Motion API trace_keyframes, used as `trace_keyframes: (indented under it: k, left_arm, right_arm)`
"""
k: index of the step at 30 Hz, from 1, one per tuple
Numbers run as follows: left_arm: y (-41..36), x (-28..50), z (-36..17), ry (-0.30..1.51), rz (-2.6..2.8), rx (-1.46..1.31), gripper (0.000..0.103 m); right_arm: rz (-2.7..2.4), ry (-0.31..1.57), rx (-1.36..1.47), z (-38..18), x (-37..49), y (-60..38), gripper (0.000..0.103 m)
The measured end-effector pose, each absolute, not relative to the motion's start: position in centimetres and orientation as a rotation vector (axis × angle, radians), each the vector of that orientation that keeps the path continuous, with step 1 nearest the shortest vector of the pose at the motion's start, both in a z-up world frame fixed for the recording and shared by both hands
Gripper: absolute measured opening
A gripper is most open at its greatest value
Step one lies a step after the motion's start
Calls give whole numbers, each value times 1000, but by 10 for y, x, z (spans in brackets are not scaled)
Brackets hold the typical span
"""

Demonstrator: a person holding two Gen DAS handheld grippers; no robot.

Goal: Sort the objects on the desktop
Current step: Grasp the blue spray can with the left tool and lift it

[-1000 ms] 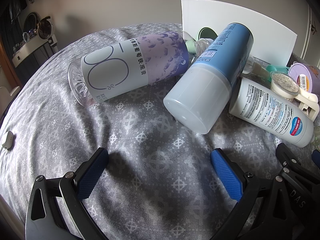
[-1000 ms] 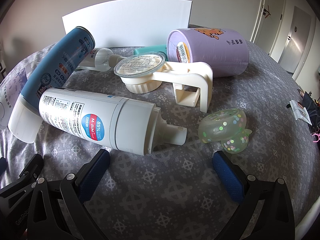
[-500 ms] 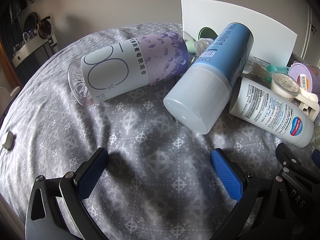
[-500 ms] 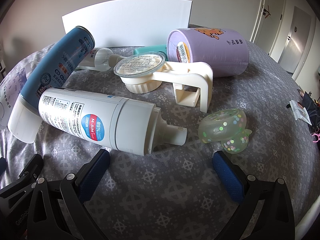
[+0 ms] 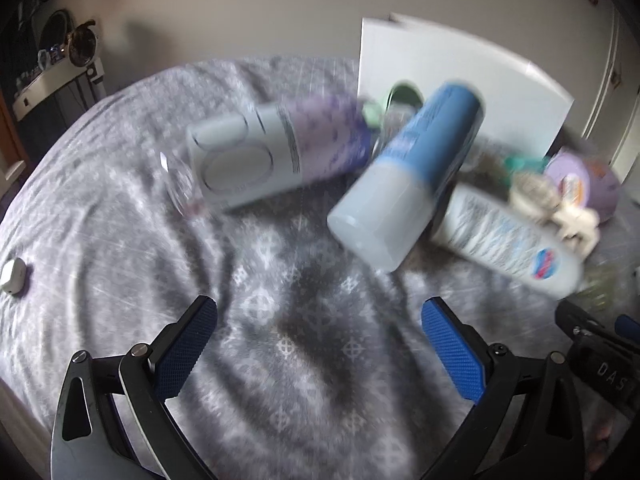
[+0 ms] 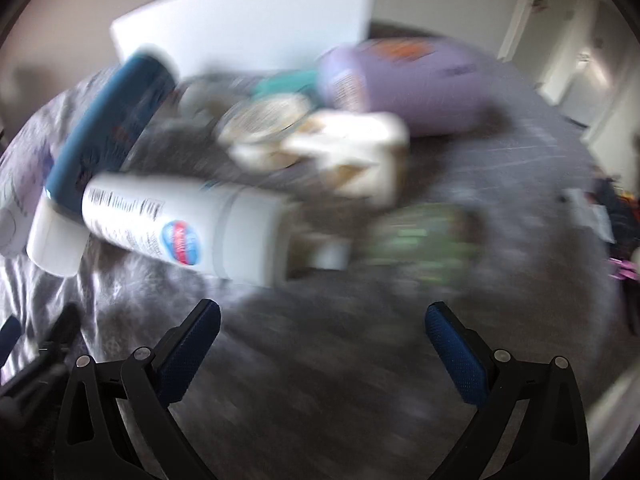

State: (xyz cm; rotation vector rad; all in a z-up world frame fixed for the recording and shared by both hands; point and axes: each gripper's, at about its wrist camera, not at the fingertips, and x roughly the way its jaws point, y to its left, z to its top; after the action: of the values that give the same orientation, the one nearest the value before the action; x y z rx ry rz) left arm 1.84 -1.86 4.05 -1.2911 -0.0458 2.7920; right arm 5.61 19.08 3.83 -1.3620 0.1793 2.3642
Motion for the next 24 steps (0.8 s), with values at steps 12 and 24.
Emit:
trace_keyframes:
  k: [12, 24]
  left_arm:
    - [38, -60, 64, 106, 2504, -1382, 73]
    - [46, -63, 46, 131, 2478, -1424, 54]
  right_arm:
    - [2653, 77, -993, 163, 93, 222, 103]
    - [2696, 62, -1002, 140, 81, 227, 103]
